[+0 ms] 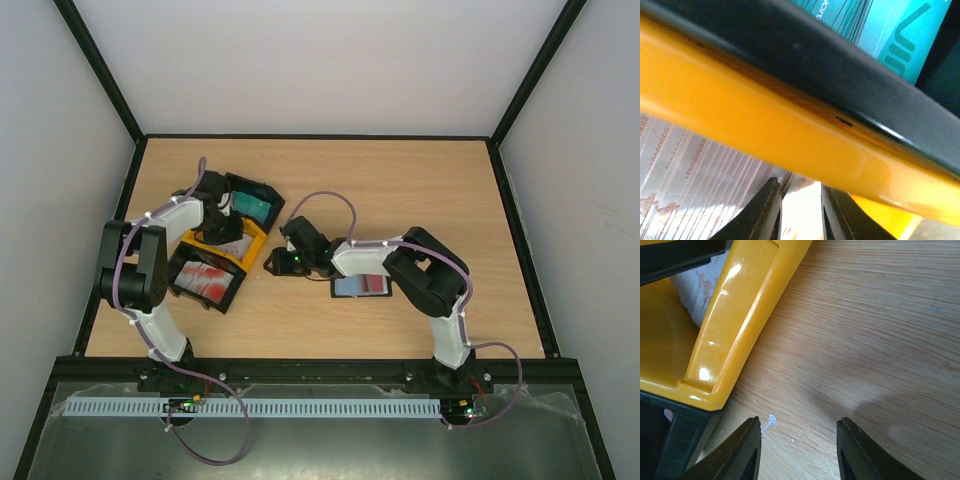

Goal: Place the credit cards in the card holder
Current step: Pick up the credit card from the storage box.

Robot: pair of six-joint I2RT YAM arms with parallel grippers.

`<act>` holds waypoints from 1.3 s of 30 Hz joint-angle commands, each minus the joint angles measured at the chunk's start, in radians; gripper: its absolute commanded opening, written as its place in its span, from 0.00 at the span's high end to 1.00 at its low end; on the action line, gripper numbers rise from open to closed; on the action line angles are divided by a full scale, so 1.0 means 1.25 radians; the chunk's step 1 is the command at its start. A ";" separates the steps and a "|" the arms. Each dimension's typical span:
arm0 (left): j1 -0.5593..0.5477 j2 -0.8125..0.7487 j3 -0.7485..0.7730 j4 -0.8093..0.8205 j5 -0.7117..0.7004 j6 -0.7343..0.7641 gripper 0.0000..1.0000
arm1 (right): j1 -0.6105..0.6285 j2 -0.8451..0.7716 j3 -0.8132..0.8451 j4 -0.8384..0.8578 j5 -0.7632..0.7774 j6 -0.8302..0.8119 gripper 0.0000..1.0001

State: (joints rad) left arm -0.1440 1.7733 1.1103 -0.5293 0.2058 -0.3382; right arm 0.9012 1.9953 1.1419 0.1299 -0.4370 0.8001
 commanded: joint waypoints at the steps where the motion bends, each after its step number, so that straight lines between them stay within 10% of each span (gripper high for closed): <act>1: -0.006 -0.037 0.010 -0.039 0.099 -0.009 0.78 | 0.004 0.019 0.029 -0.032 0.011 -0.012 0.59; 39: -0.105 -0.057 -0.008 -0.099 0.003 -0.022 0.74 | 0.005 0.005 -0.015 -0.020 0.022 0.008 0.60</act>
State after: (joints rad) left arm -0.2703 1.6901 1.0992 -0.6136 0.2405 -0.3702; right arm 0.9020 2.0052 1.1404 0.1177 -0.4339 0.8085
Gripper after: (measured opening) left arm 0.229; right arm 0.405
